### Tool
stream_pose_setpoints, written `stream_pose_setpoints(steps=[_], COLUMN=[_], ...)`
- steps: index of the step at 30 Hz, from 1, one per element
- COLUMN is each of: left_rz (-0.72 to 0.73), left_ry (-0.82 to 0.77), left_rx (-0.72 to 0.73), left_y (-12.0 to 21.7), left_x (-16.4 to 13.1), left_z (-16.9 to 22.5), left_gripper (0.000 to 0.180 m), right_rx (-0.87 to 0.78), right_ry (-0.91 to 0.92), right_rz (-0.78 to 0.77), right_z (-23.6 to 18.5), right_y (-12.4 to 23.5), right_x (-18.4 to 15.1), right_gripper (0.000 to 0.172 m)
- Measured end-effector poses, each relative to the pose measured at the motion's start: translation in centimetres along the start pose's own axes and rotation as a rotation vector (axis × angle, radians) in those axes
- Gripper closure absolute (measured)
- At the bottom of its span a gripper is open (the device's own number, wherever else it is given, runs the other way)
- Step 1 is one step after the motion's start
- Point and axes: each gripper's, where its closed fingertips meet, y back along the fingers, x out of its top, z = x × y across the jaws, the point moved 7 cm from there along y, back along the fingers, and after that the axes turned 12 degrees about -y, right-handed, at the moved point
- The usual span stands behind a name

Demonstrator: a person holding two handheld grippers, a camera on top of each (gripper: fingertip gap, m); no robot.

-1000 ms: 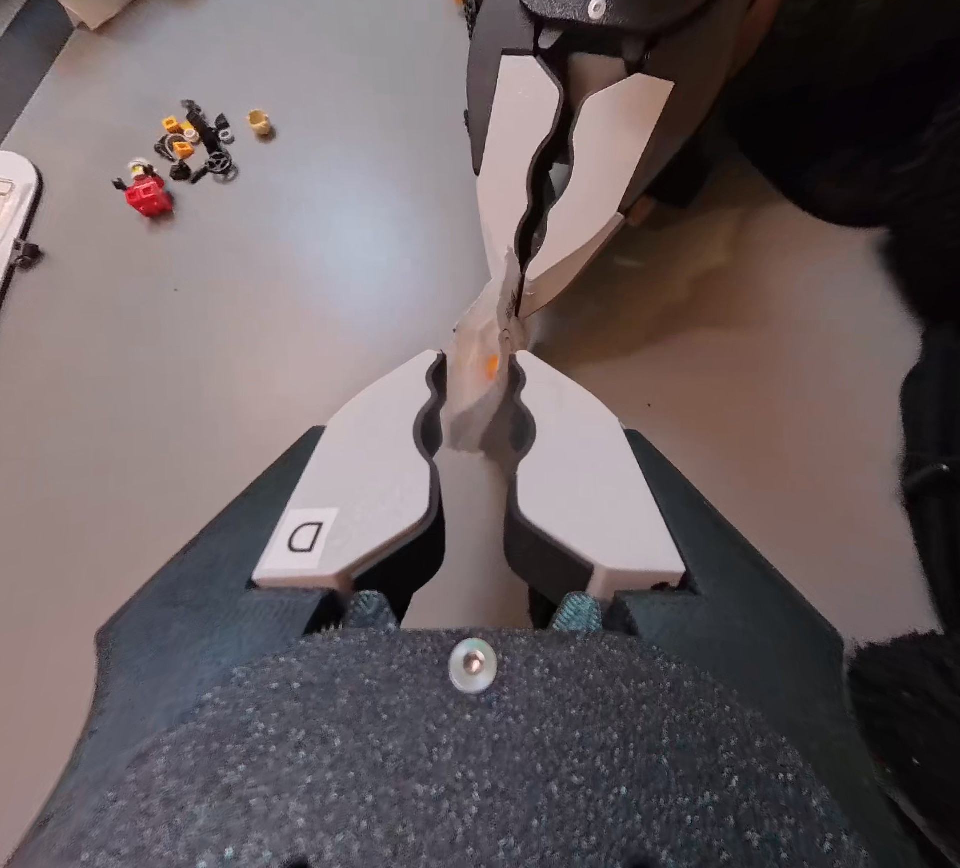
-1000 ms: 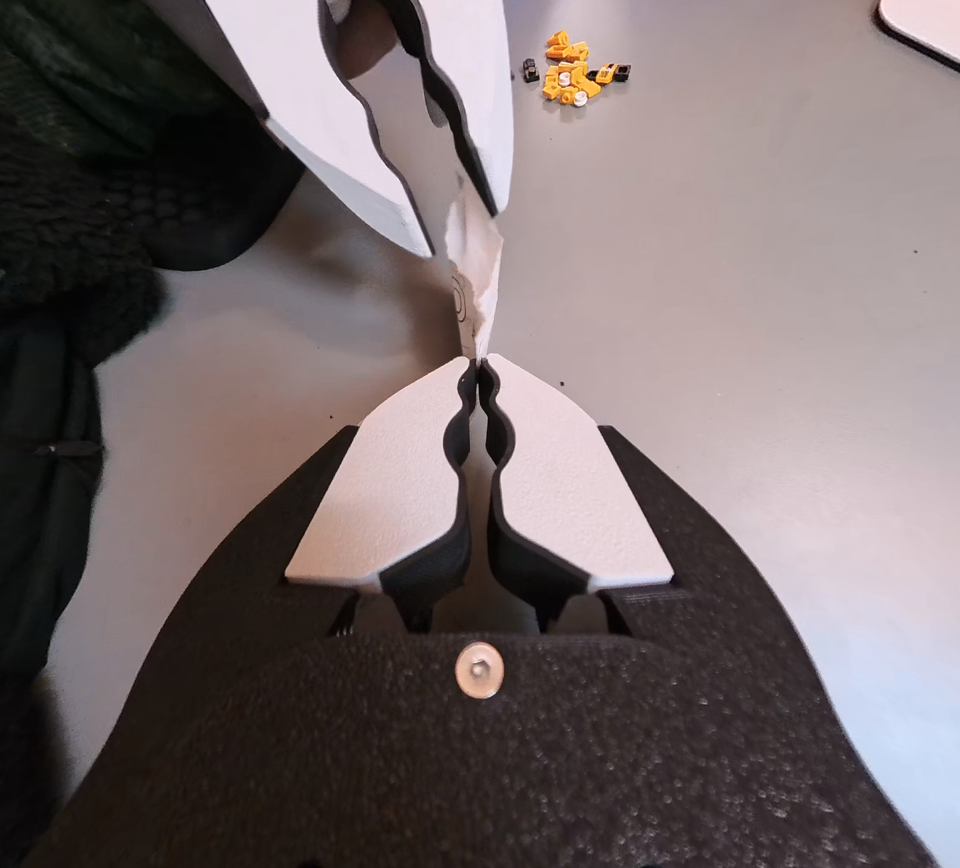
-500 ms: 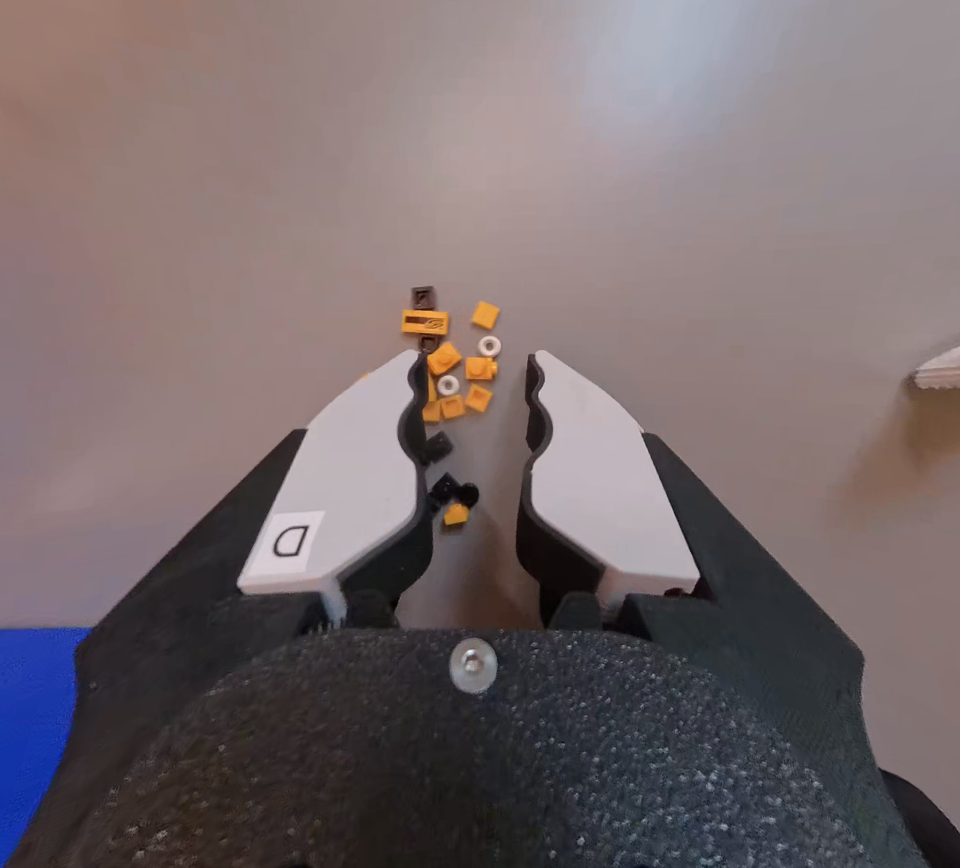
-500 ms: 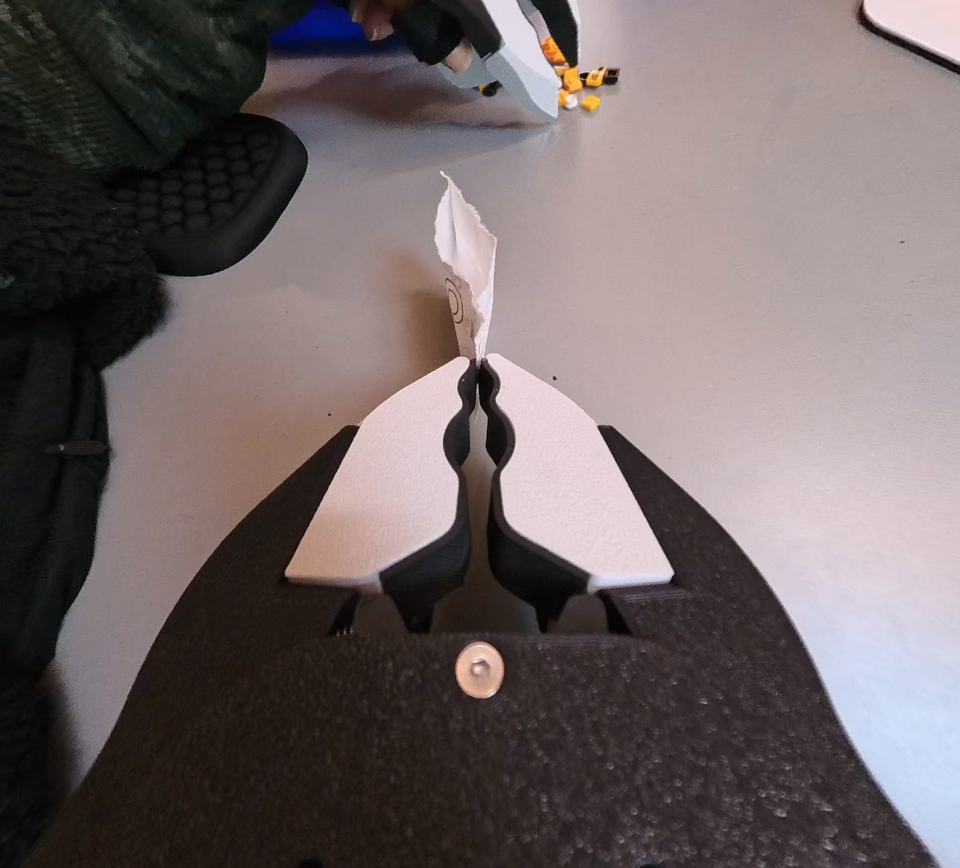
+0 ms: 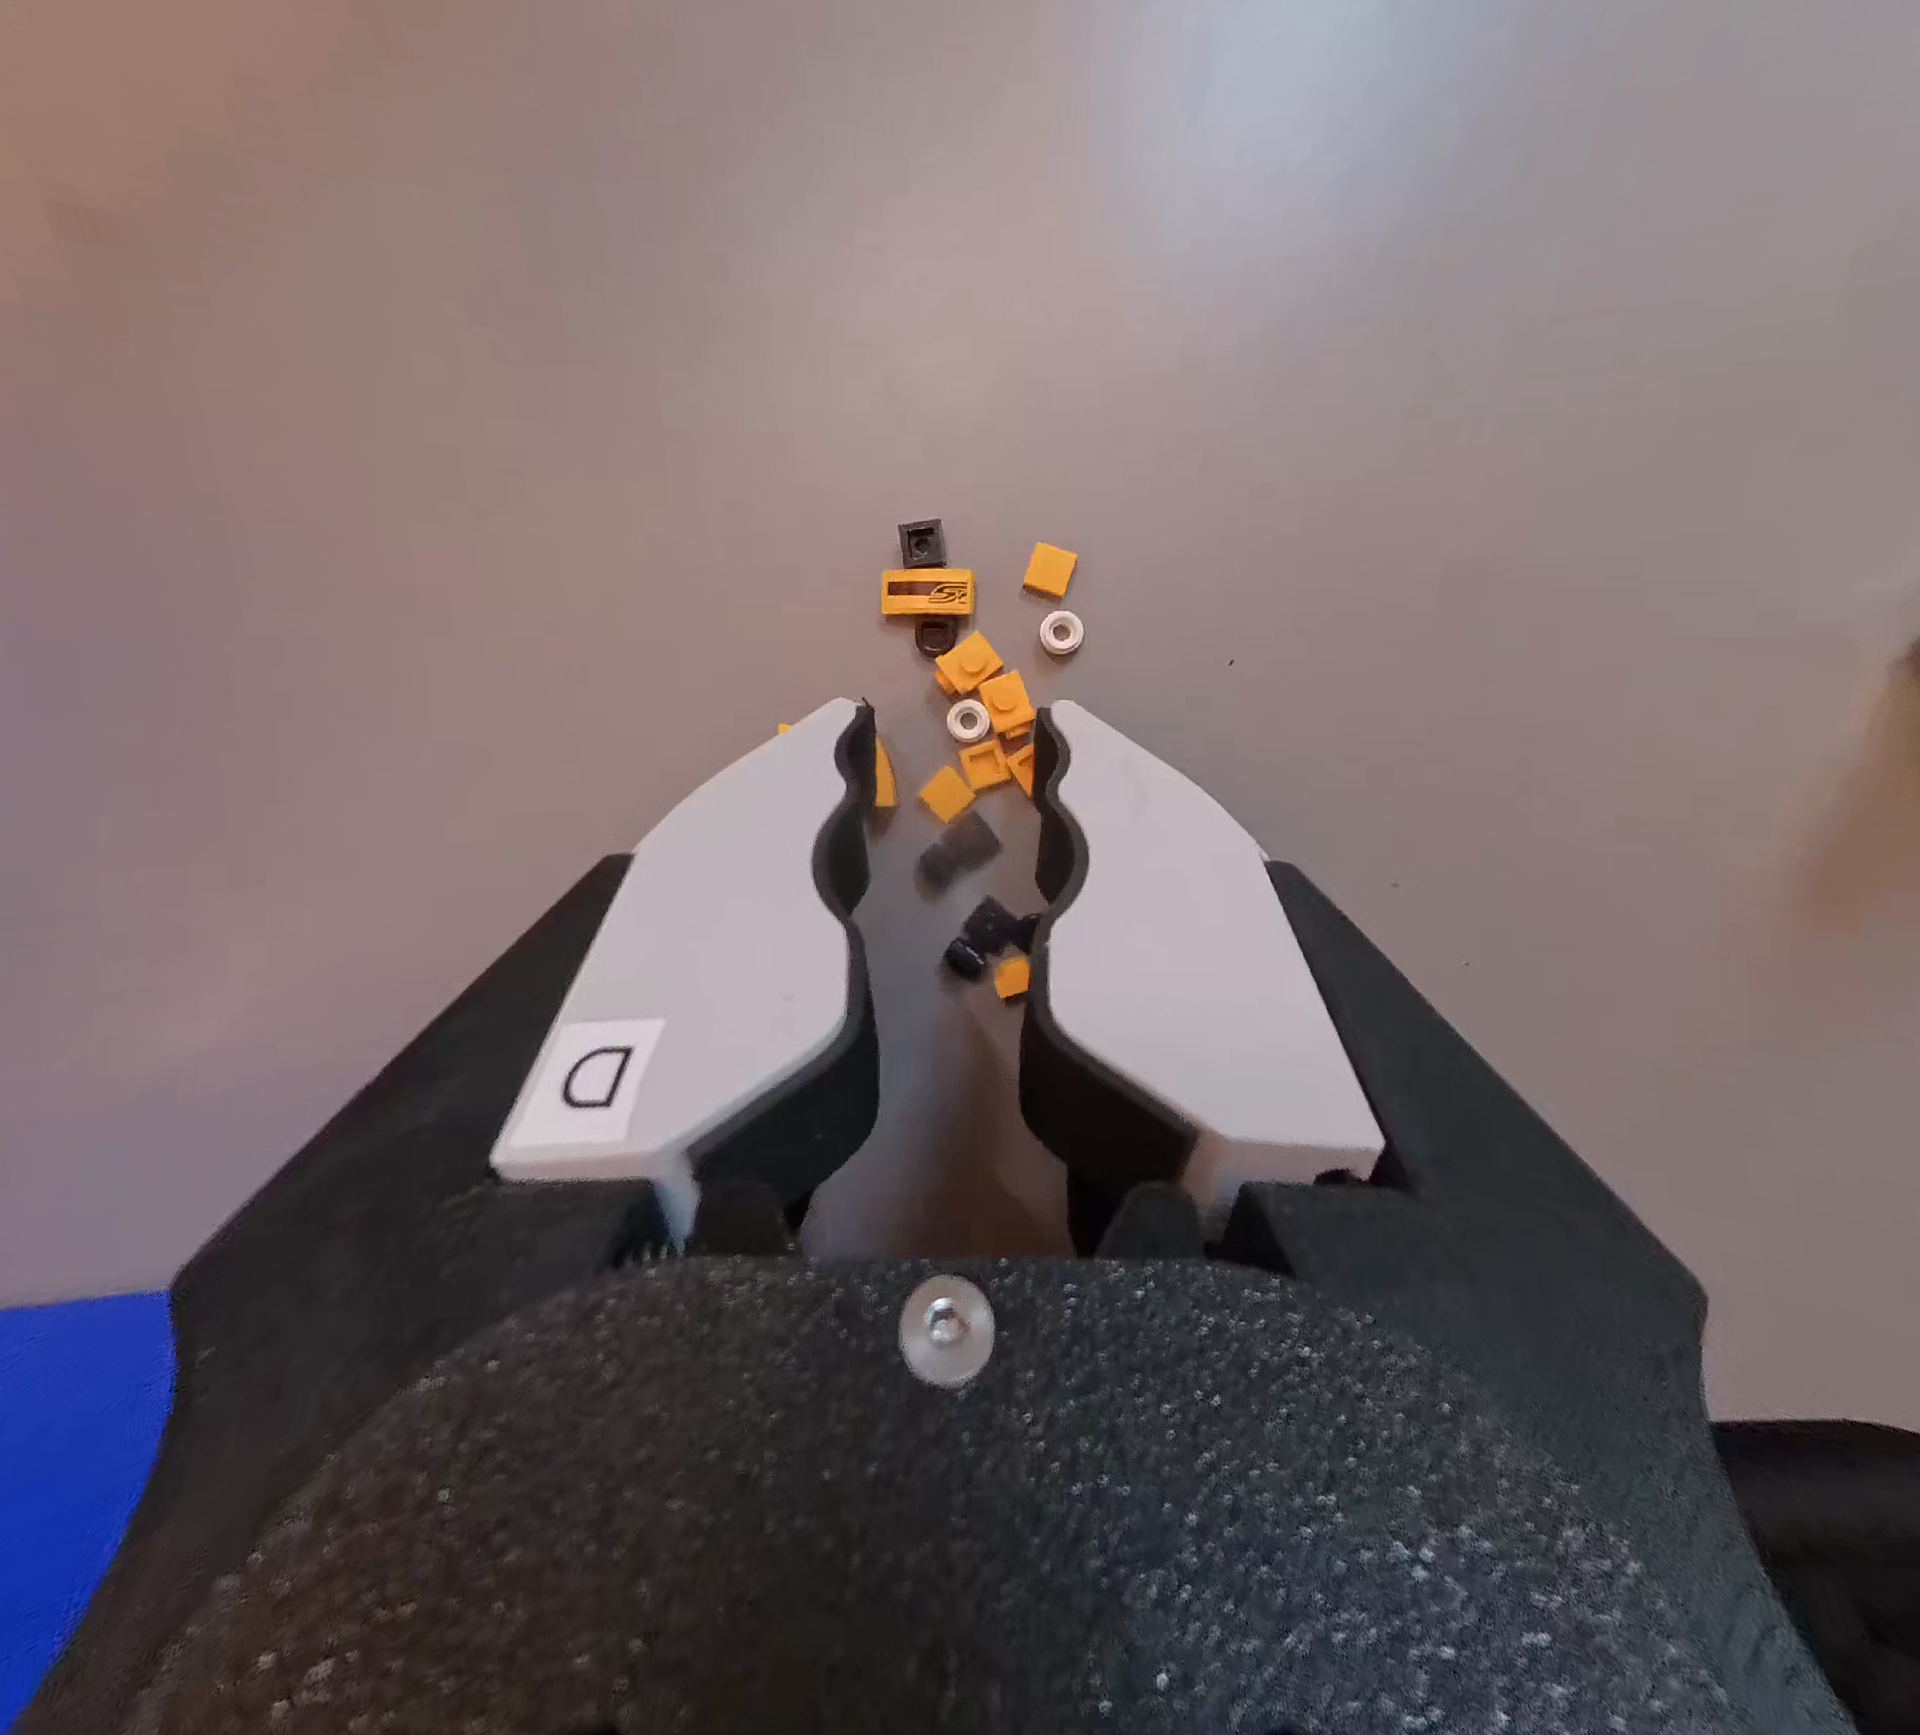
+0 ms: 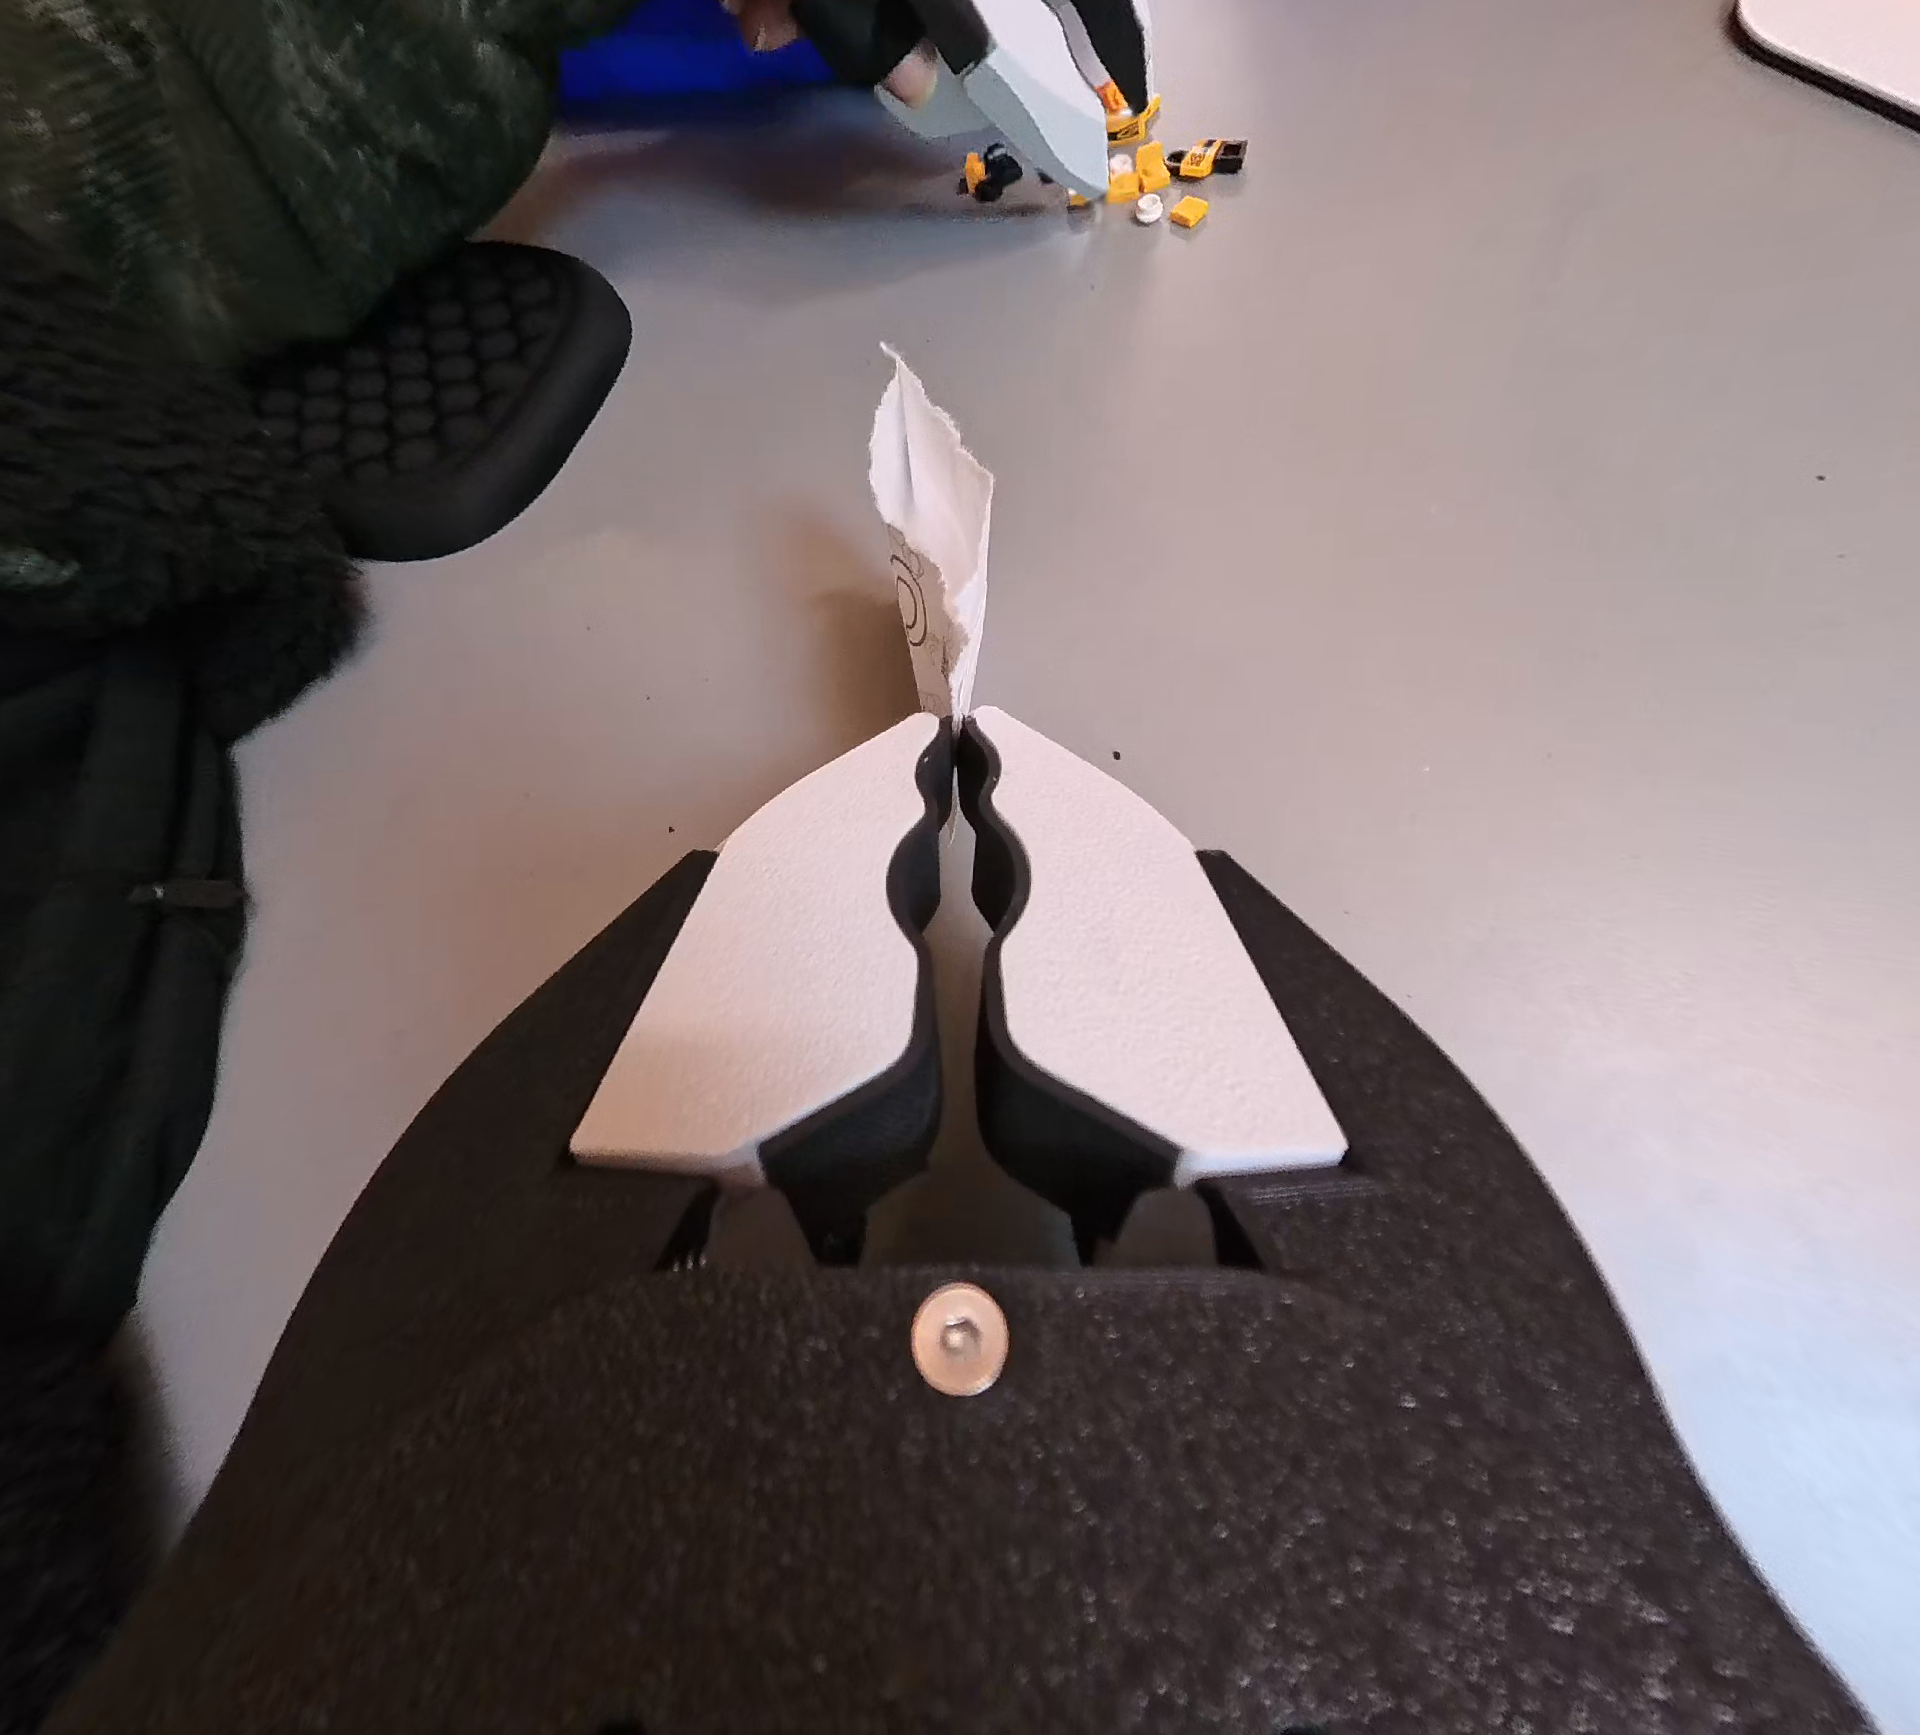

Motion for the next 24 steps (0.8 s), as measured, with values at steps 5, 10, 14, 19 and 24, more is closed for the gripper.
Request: stream_pose_setpoints(steps=[5,10,14,19,24], left_rz=[0.023,0.021,0.033,0.096,0.18], left_ry=[-0.028,-0.018,-0.017,-0.093,-0.157], left_rx=[-0.052,-0.116,-0.145,-0.183,-0.196], left_y=[-0.4,-0.9,-1.1,-0.6,1.6], left_x=[0.1,0.4,0.9,1.7,3.2], left_z=[-0.5,-0.3,0.0,1.3,3.0], left_gripper=[0.155,0.157,0.178,0.18,0.18], right_rx=[0.004,0.008,0.013,-0.002,-0.009], right_ry=[-0.002,-0.004,-0.002,0.012,0.02], right_rz=[-0.003,-0.004,-0.009,-0.003,-0.009], right_z=[0.0,-0.1,-0.2,-0.2,-0.3], right_y=[-0.1,-0.1,-0.2,-0.2,-0.3], right_x=[0.0,0.0,-0.1,0.0,0.0], right_gripper=[0.172,0.172,0.172,0.172,0.172])
